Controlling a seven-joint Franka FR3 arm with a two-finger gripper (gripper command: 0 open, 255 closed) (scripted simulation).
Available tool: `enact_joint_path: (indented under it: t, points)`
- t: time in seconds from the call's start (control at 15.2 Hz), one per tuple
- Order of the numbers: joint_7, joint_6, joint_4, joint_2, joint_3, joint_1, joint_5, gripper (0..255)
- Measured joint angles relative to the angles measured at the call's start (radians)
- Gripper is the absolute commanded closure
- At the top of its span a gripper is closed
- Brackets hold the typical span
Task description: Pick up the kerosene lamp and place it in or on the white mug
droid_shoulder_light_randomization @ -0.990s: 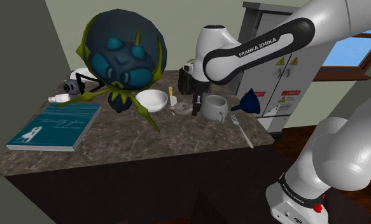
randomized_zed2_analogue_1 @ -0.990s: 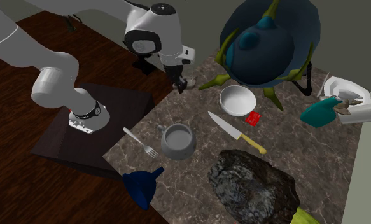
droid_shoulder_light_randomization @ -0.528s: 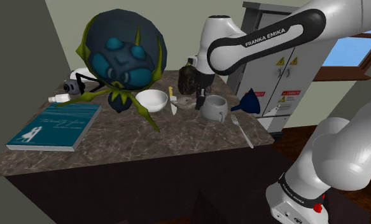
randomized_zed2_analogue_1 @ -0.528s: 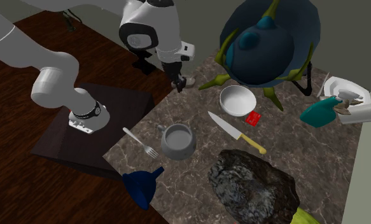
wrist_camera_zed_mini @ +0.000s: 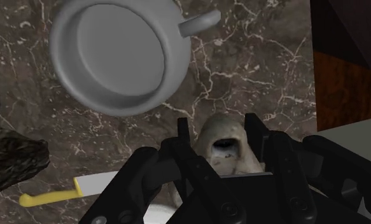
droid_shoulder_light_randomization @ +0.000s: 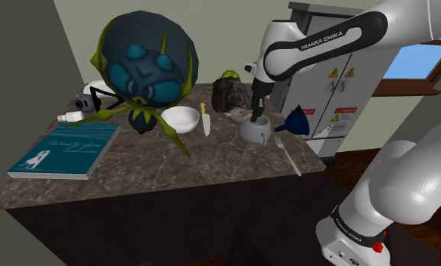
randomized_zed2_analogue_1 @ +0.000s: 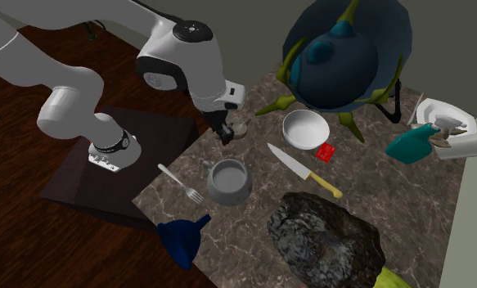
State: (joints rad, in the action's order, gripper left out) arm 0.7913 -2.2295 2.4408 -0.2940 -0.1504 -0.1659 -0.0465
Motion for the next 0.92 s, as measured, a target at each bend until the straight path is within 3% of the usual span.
enact_joint_path:
  t: [0.53,0.92]
  points:
    - [0.21,-0.022,-0.033,0.052,-0.14,0.079,-0.011,255]
    - [0.248,-0.093,-0.009,0.101,-0.164,0.085,0.001,255]
